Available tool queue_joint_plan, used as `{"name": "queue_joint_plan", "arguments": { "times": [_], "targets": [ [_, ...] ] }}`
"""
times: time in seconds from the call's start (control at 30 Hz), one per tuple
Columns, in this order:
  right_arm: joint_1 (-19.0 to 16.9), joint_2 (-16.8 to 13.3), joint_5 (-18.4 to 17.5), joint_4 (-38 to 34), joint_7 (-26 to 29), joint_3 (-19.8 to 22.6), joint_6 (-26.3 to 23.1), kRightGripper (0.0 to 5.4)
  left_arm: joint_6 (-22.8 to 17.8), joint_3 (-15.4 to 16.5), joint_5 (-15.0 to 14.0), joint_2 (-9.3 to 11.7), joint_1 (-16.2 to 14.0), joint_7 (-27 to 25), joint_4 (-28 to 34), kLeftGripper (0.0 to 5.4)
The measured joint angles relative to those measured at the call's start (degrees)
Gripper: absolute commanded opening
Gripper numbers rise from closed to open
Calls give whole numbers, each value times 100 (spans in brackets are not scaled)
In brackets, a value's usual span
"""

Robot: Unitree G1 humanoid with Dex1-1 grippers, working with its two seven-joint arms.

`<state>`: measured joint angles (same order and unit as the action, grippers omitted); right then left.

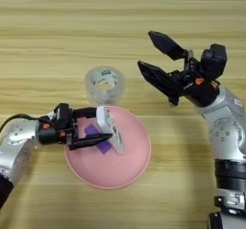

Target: Move the objects on the table

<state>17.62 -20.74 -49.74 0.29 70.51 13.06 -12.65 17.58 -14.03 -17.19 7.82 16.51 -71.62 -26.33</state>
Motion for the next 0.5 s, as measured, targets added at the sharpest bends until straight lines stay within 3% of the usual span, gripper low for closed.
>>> {"name": "queue_joint_plan", "arguments": {
  "times": [0.5],
  "targets": [
    [-4,78,202,-1,-4,-119,99,540,354,-31,168,48,83,16,-357,287]
  ]
}}
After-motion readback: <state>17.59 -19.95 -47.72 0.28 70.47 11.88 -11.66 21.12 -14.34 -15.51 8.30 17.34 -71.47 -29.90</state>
